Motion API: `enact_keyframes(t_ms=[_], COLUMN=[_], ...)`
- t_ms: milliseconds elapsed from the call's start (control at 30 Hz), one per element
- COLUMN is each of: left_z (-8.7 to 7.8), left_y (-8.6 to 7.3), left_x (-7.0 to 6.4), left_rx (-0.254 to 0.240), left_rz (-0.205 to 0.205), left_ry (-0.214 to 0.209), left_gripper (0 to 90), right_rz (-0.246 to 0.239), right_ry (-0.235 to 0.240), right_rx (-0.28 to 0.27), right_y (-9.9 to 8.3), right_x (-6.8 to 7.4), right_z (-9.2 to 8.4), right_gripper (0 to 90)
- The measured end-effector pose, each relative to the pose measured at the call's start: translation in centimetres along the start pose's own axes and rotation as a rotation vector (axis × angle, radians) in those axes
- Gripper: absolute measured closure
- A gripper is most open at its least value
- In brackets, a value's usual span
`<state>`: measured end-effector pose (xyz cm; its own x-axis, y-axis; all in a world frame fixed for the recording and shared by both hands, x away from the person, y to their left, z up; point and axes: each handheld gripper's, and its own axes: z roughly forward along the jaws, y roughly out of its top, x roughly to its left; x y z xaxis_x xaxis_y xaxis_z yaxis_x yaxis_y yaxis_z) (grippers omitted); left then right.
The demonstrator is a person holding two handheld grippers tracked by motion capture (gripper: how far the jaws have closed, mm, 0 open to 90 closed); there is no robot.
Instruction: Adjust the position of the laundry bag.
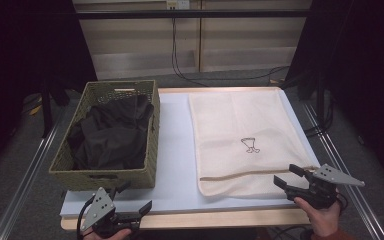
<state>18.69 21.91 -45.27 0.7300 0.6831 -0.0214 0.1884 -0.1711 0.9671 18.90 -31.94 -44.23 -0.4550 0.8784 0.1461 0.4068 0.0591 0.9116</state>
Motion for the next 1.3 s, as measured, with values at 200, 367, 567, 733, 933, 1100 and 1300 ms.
enact_keyframes(t_ms=[200, 367, 567, 733, 933, 1100, 1300], left_z=[0.1, 0.4, 0.5, 0.5, 0.7, 0.7, 0.9], left_y=[0.0, 0.0, -0.1, -0.1, 0.1, 0.1, 0.1], left_x=[-0.2, -0.2, -0.3, -0.2, -0.4, -0.3, -0.3], left_rx=[0.025, 0.039, 0.049, 0.05, 0.037, 0.037, 0.041], left_rz=[0.017, 0.029, 0.048, 0.049, 0.064, 0.052, 0.055], left_ry=[0.031, 0.034, 0.017, 0.011, 0.004, 0.003, -0.015], left_gripper=[11.4, 10.5, 9.7, 9.7, 9.8, 10.0, 10.4], right_rz=[0.019, 0.023, 0.02, -0.005, -0.027, -0.039, -0.042], right_ry=[0.02, 0.024, 0.035, 0.062, 0.089, 0.1, 0.113], right_rx=[0.006, 0.022, 0.045, 0.078, 0.096, 0.115, 0.14], right_y=[0.0, 0.0, 0.0, 0.1, 0.5, 0.7, 1.5], right_x=[-0.3, -0.5, -1.0, -0.7, -0.3, 0.0, -0.8], right_z=[0.0, 0.3, 0.4, 0.7, 1.5, 2.5, 4.5], right_gripper=[22.9, 24.0, 24.1, 29.7, 32.8, 33.1, 33.1])
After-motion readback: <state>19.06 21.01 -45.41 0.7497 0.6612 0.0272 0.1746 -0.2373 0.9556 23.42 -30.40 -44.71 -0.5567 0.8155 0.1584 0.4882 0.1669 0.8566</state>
